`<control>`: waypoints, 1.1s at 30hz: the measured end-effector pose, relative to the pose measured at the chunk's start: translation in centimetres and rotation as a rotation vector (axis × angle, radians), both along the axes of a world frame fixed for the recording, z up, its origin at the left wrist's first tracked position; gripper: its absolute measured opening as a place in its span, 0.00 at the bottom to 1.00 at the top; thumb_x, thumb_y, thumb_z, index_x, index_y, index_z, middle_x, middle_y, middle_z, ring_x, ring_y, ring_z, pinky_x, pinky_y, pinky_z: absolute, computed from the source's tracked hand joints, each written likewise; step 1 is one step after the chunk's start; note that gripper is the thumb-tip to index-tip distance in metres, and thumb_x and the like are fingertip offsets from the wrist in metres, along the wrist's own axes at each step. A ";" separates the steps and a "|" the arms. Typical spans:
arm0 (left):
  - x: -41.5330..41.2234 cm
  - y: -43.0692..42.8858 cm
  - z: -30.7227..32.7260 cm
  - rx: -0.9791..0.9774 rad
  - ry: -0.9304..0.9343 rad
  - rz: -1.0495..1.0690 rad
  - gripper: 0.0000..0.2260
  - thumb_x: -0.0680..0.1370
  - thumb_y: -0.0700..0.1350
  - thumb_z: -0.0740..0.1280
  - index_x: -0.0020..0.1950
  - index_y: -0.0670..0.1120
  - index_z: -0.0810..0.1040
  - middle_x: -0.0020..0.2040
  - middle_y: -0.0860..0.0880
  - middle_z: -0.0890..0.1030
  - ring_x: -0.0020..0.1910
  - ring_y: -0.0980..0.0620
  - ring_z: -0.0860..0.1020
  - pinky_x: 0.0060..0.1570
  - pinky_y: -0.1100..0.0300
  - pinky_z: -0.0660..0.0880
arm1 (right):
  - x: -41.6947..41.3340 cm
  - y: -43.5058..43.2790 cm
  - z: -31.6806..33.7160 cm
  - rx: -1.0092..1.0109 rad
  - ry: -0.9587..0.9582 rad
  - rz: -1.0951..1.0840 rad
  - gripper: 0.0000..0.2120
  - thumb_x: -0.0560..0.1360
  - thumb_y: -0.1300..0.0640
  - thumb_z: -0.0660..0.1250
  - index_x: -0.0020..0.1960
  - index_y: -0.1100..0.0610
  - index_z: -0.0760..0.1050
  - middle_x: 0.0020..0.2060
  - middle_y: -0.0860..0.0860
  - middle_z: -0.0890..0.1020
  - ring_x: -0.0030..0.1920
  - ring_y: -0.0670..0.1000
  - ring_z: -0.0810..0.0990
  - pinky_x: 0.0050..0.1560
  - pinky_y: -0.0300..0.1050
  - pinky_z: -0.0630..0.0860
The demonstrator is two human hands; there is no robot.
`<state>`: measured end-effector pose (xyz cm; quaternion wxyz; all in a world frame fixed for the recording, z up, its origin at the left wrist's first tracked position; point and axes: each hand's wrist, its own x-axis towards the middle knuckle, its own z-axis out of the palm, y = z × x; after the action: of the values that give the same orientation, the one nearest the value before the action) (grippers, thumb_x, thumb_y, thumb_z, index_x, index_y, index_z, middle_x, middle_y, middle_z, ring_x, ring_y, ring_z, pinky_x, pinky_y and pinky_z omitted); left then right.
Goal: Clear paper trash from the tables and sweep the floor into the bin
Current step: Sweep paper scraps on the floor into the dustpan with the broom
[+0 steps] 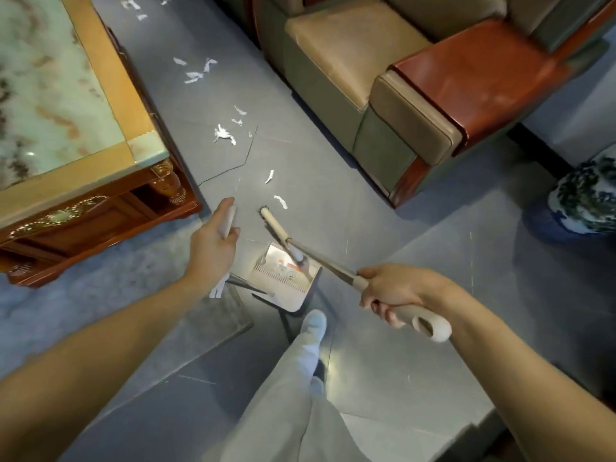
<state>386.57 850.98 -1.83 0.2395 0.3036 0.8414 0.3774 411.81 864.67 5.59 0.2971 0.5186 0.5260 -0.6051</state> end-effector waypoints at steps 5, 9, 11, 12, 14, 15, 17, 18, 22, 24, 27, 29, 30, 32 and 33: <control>-3.0 5.6 -0.6 0.081 -0.009 0.188 0.24 0.81 0.40 0.63 0.74 0.56 0.63 0.70 0.50 0.70 0.64 0.54 0.70 0.56 0.68 0.68 | -6.9 8.0 -0.9 0.283 -0.003 0.238 0.12 0.73 0.66 0.61 0.55 0.61 0.76 0.24 0.53 0.73 0.23 0.51 0.70 0.29 0.43 0.70; -6.0 11.1 -1.3 0.079 0.029 0.253 0.25 0.80 0.39 0.62 0.75 0.54 0.62 0.71 0.50 0.69 0.66 0.55 0.67 0.54 0.72 0.64 | -13.6 15.5 -3.0 0.391 0.007 0.421 0.16 0.73 0.66 0.63 0.60 0.62 0.73 0.36 0.58 0.75 0.36 0.56 0.74 0.42 0.50 0.74; -7.3 13.5 -1.6 0.081 0.012 0.270 0.25 0.80 0.39 0.63 0.75 0.54 0.62 0.71 0.48 0.70 0.67 0.49 0.68 0.57 0.63 0.64 | -16.6 19.1 -4.0 0.404 0.011 0.468 0.18 0.73 0.65 0.64 0.63 0.61 0.72 0.42 0.59 0.76 0.41 0.58 0.75 0.47 0.52 0.76; -8.0 14.7 -1.6 0.074 0.006 0.271 0.25 0.80 0.38 0.63 0.75 0.54 0.62 0.71 0.47 0.70 0.67 0.48 0.69 0.57 0.61 0.64 | -18.0 20.7 -4.4 0.408 0.006 0.496 0.19 0.73 0.65 0.64 0.65 0.61 0.71 0.44 0.60 0.76 0.42 0.58 0.75 0.49 0.52 0.77; -9.5 16.8 -1.6 0.061 -0.004 0.274 0.26 0.80 0.38 0.63 0.74 0.55 0.63 0.70 0.47 0.71 0.65 0.52 0.69 0.56 0.61 0.66 | -20.4 23.7 -5.2 0.413 -0.012 0.555 0.20 0.73 0.66 0.64 0.65 0.61 0.70 0.46 0.61 0.77 0.44 0.58 0.75 0.52 0.54 0.78; -10.1 17.6 -1.6 0.058 0.002 0.273 0.25 0.80 0.37 0.63 0.74 0.55 0.64 0.70 0.47 0.71 0.63 0.54 0.69 0.56 0.62 0.66 | -21.6 25.1 -5.7 0.412 -0.015 0.577 0.20 0.73 0.66 0.65 0.64 0.62 0.71 0.47 0.61 0.77 0.44 0.58 0.75 0.53 0.54 0.78; -10.9 18.7 -1.7 0.062 0.051 0.267 0.25 0.79 0.37 0.63 0.73 0.54 0.65 0.67 0.49 0.74 0.62 0.55 0.71 0.58 0.63 0.67 | -23.9 27.6 -6.6 0.401 -0.013 0.611 0.17 0.74 0.65 0.65 0.62 0.63 0.73 0.45 0.61 0.78 0.43 0.58 0.76 0.52 0.53 0.78; -11.2 19.1 -1.8 0.066 0.069 0.276 0.25 0.79 0.37 0.64 0.73 0.54 0.66 0.66 0.49 0.75 0.62 0.55 0.72 0.59 0.63 0.66 | -24.9 28.7 -7.0 0.390 -0.010 0.626 0.16 0.74 0.65 0.65 0.61 0.63 0.73 0.44 0.61 0.77 0.42 0.57 0.76 0.51 0.53 0.78; -12.5 21.2 -1.8 0.062 0.078 0.366 0.24 0.78 0.38 0.65 0.72 0.55 0.66 0.56 0.51 0.76 0.53 0.46 0.78 0.54 0.56 0.74 | -27.2 31.0 -8.0 0.314 0.010 0.766 0.21 0.74 0.64 0.64 0.67 0.61 0.70 0.40 0.57 0.77 0.41 0.55 0.76 0.45 0.49 0.76; -13.1 22.9 -1.6 0.064 0.063 0.414 0.24 0.78 0.38 0.65 0.71 0.56 0.67 0.56 0.53 0.76 0.52 0.44 0.79 0.51 0.54 0.76 | -27.5 31.5 -7.8 0.243 0.012 0.836 0.25 0.74 0.65 0.63 0.70 0.59 0.67 0.38 0.56 0.77 0.39 0.53 0.76 0.43 0.48 0.75; -13.8 26.2 -1.1 0.051 0.013 0.540 0.24 0.79 0.38 0.64 0.72 0.56 0.67 0.57 0.48 0.77 0.52 0.42 0.78 0.54 0.48 0.77 | -27.9 34.2 -6.6 0.015 -0.089 0.799 0.23 0.75 0.66 0.61 0.69 0.57 0.69 0.28 0.53 0.74 0.28 0.48 0.71 0.32 0.40 0.71; -14.1 28.5 -0.6 0.035 0.024 0.583 0.24 0.79 0.37 0.64 0.72 0.55 0.67 0.55 0.48 0.77 0.50 0.45 0.78 0.51 0.52 0.77 | -28.2 37.1 -4.9 -0.106 -0.162 0.677 0.20 0.76 0.67 0.61 0.64 0.52 0.71 0.23 0.51 0.71 0.22 0.44 0.68 0.23 0.35 0.67; -14.4 29.4 -0.2 0.024 0.047 0.584 0.24 0.78 0.37 0.64 0.71 0.55 0.67 0.56 0.48 0.77 0.49 0.47 0.78 0.49 0.56 0.75 | -28.3 38.5 -4.0 -0.119 -0.158 0.667 0.20 0.76 0.67 0.61 0.63 0.50 0.72 0.22 0.51 0.71 0.21 0.44 0.67 0.22 0.34 0.66; -15.1 30.8 0.3 0.007 0.075 0.586 0.24 0.78 0.37 0.65 0.70 0.56 0.68 0.59 0.47 0.78 0.51 0.51 0.77 0.50 0.58 0.74 | -28.7 41.0 -2.2 -0.126 -0.117 0.688 0.22 0.75 0.67 0.61 0.67 0.51 0.70 0.21 0.51 0.70 0.22 0.44 0.66 0.23 0.34 0.65; -15.6 31.3 0.4 0.004 0.069 0.594 0.24 0.78 0.37 0.65 0.70 0.57 0.68 0.61 0.46 0.77 0.52 0.50 0.77 0.52 0.55 0.76 | -29.1 42.0 -1.3 -0.126 -0.085 0.691 0.23 0.75 0.67 0.61 0.69 0.53 0.68 0.21 0.50 0.70 0.23 0.44 0.66 0.23 0.34 0.65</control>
<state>371.01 882.23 -1.39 0.0891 0.0571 0.9004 0.4221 382.73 906.63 4.27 0.5372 0.3153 0.6193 -0.4779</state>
